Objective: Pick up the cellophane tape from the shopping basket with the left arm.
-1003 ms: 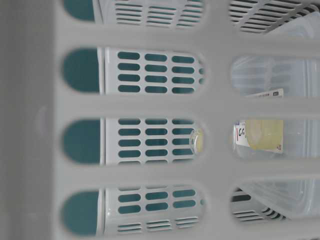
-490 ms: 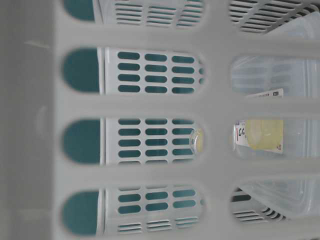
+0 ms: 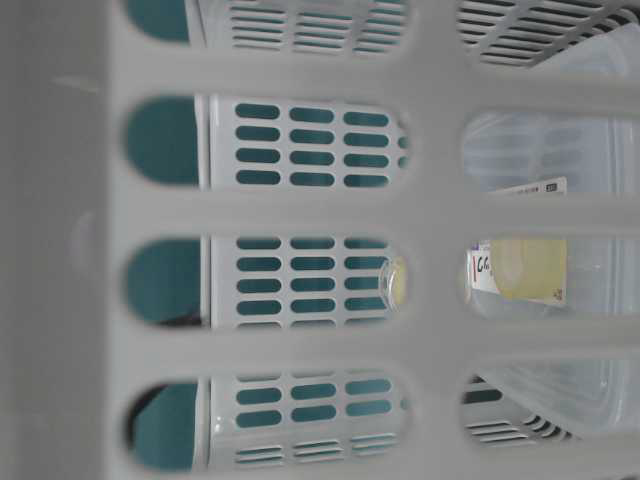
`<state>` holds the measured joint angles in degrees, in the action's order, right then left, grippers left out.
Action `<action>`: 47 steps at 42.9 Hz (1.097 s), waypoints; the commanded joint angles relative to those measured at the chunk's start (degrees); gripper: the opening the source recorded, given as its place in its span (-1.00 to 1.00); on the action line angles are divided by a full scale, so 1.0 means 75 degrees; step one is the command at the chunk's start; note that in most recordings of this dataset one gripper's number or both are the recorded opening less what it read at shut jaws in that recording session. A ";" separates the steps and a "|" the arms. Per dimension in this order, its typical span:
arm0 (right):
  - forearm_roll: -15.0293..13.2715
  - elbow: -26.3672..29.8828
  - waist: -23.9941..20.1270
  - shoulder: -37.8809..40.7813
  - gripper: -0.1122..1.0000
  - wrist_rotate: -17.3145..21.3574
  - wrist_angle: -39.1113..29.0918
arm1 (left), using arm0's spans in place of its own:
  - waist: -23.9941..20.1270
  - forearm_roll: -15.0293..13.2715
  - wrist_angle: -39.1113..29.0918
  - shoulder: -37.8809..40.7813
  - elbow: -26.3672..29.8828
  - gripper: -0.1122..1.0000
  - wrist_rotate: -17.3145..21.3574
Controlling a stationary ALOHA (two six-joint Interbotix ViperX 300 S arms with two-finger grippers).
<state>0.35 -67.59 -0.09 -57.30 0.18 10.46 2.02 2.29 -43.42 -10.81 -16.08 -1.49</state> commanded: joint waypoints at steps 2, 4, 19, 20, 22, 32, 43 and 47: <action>0.0012 0.0187 0.0023 0.0012 -0.54 0.0012 0.0035 | 0.0012 0.0035 -0.0105 0.0270 0.0375 -0.80 -0.0012; 0.0012 0.0187 0.0023 -0.0012 -0.40 0.0012 0.0035 | 0.0012 0.0035 -0.0105 0.0363 0.0398 -0.79 0.0000; 0.0012 0.0199 -0.0023 -0.0082 0.59 0.0000 0.0199 | 0.0094 0.0035 -0.0105 0.1254 0.0727 0.30 0.0000; 0.0012 0.0187 -0.0023 -0.0094 0.59 0.0000 0.0199 | 0.0105 0.0035 -0.0117 0.1359 0.0762 0.45 0.0000; 0.0012 0.0187 -0.0023 -0.0117 0.58 0.0000 0.0199 | 0.0105 0.0035 -0.0117 0.1512 0.0797 0.64 0.0000; 0.0012 0.0176 -0.0012 -0.0211 0.58 0.0000 0.0164 | 0.0164 0.0035 -0.0117 0.2332 0.0820 0.82 -0.0012; 0.0012 0.0164 -0.0023 -0.0270 0.58 0.0000 0.0141 | 0.0328 0.0035 -0.0117 0.2496 0.0820 0.83 0.0000; 0.0012 0.0141 -0.0023 -0.0270 0.58 0.0000 0.0129 | 0.0363 0.0035 -0.0117 0.2520 0.0809 0.83 0.0000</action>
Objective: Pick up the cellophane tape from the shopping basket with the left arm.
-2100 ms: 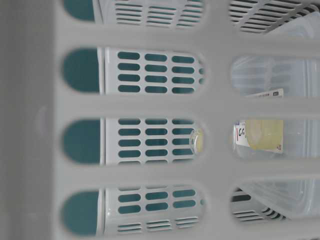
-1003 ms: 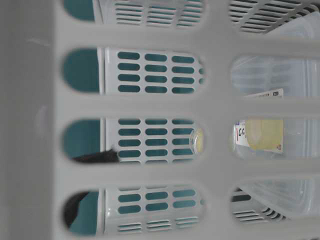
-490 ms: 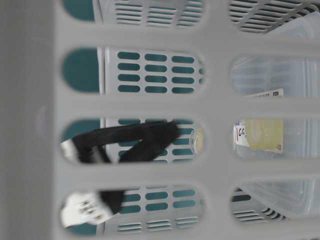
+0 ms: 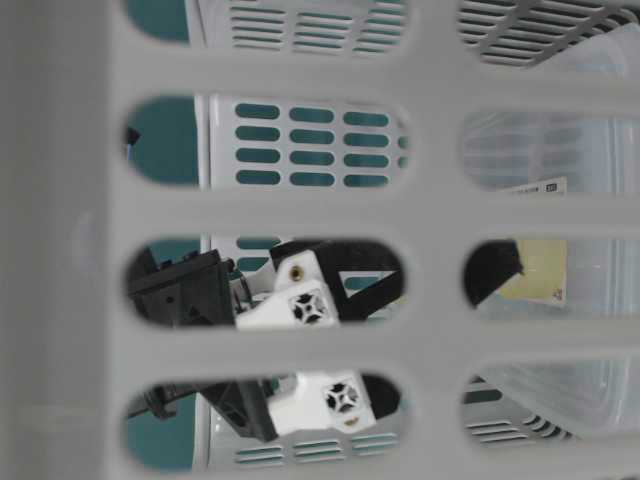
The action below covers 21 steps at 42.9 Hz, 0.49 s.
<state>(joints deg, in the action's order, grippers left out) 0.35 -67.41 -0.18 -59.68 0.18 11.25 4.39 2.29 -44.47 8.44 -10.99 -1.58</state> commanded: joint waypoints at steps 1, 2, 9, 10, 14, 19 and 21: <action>0.0012 0.0117 0.0000 0.0047 0.58 0.0000 0.0023 | 0.0047 0.0035 0.0023 -0.0047 0.0129 0.83 0.0012; 0.0012 0.0117 0.0000 0.0047 0.58 0.0000 0.0023 | 0.0047 0.0035 0.0023 -0.0047 0.0129 0.83 0.0012; 0.0012 0.0117 0.0000 0.0047 0.58 0.0000 0.0035 | 0.0070 0.0035 0.0023 -0.0035 0.0223 0.83 0.0012; 0.0012 0.0117 0.0012 0.0047 0.58 0.0000 0.0023 | 0.0082 0.0035 0.0023 -0.0023 0.0234 0.83 0.0012; 0.0012 0.0105 0.0047 0.0047 0.58 0.0000 0.0023 | 0.0117 0.0035 0.0023 0.0012 0.0270 0.83 0.0012; 0.0012 0.0070 0.0070 0.0047 0.58 0.0000 0.0023 | 0.0199 0.0035 0.0023 0.0117 0.0281 0.83 0.0000; 0.0012 0.0070 0.0070 0.0047 0.58 0.0000 0.0023 | 0.0211 0.0035 0.0023 0.0152 0.0270 0.83 0.0000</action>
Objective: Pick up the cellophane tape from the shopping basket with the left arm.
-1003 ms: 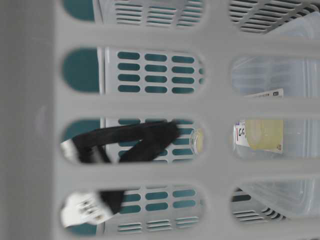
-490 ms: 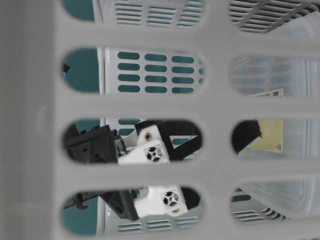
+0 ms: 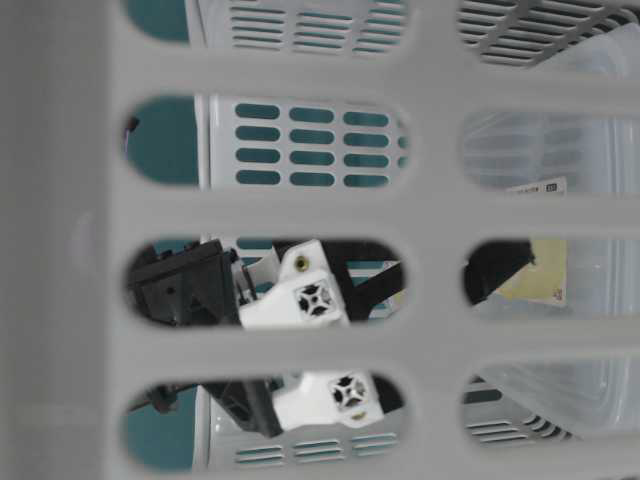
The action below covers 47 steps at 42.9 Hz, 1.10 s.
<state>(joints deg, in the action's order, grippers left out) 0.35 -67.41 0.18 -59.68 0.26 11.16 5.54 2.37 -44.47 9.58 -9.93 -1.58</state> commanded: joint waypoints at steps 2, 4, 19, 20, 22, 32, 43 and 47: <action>0.0012 0.0059 0.0023 0.0047 0.58 -0.0012 0.0035 | 0.0059 0.0023 0.0023 0.0035 0.0105 0.83 0.0000; 0.0012 0.0059 0.0023 0.0047 0.58 -0.0012 0.0035 | 0.0047 0.0023 0.0023 0.0070 0.0082 0.83 0.0000; 0.0012 0.0059 0.0023 0.0047 0.58 -0.0012 0.0035 | -0.0047 0.0023 0.0023 0.0117 0.0082 0.29 0.0023; 0.0012 0.0059 0.0023 0.0047 0.58 -0.0012 0.0035 | -0.0059 0.0023 0.0012 0.0094 0.0105 0.18 0.0023; 0.0012 0.0059 0.0023 0.0047 0.58 -0.0012 0.0047 | -0.0047 0.0023 0.0000 0.0047 0.0141 0.09 0.0035; 0.0012 0.0059 0.0023 0.0047 0.58 -0.0012 0.0047 | -0.0059 0.0023 -0.0539 -0.0387 0.0797 0.11 0.0035; 0.0000 0.0059 0.0023 0.0047 0.58 0.0000 0.0047 | -0.0023 0.0012 -0.2426 -0.0656 0.2238 0.11 0.0023; 0.0012 0.0059 0.0023 0.0047 0.58 0.0000 0.0047 | -0.0012 0.0023 -0.3000 -0.0715 0.2707 0.11 0.0012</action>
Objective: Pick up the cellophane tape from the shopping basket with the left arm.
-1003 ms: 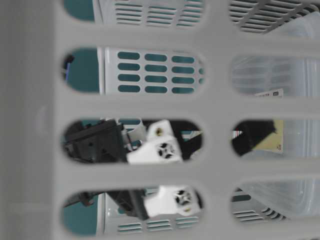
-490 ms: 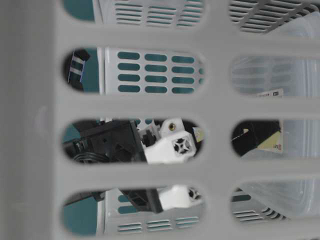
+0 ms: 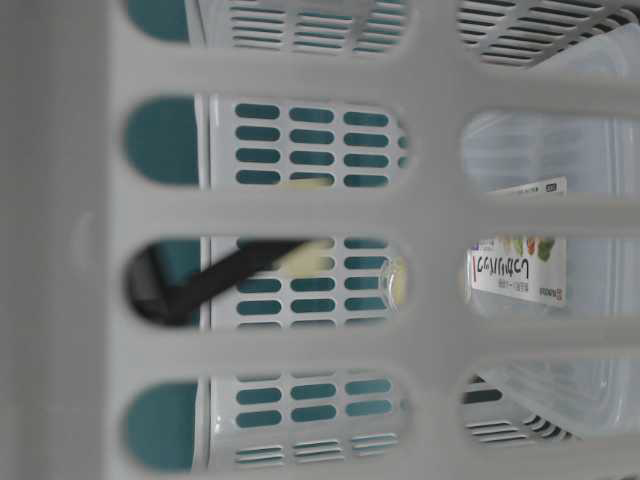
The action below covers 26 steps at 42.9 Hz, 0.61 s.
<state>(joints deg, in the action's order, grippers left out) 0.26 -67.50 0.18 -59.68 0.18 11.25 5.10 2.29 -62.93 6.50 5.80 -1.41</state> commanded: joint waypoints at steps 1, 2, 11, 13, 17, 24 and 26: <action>0.0023 0.0070 0.0023 0.0047 0.58 0.0012 0.0047 | 0.0047 0.0035 -0.0656 -0.0316 0.0703 0.11 -0.0012; 0.0023 0.0070 0.0012 0.0035 0.58 0.0012 0.0047 | 0.0070 0.0035 -0.0785 -0.0340 0.0832 0.11 -0.0012; 0.0023 0.0070 0.0023 0.0012 0.58 0.0012 0.0047 | 0.0117 0.0035 -0.1160 -0.0352 0.1230 0.11 -0.0023; 0.0023 0.0070 0.0023 0.0012 0.58 0.0012 0.0047 | 0.0117 0.0035 -0.1184 -0.0352 0.1230 0.11 -0.0023; 0.0023 0.0082 0.0023 0.0000 0.58 0.0012 0.0047 | 0.0117 0.0035 -0.1195 -0.0352 0.1230 0.11 -0.0023; 0.0023 0.0082 0.0023 0.0000 0.58 0.0012 0.0047 | 0.0117 0.0035 -0.1195 -0.0352 0.1219 0.11 -0.0012; 0.0023 0.0070 0.0023 0.0000 0.58 0.0012 0.0047 | 0.0117 0.0035 -0.1195 -0.0352 0.1219 0.11 -0.0012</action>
<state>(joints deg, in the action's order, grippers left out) 0.35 -67.50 0.18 -60.03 0.26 11.16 5.80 2.37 -72.07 5.89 13.54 -1.49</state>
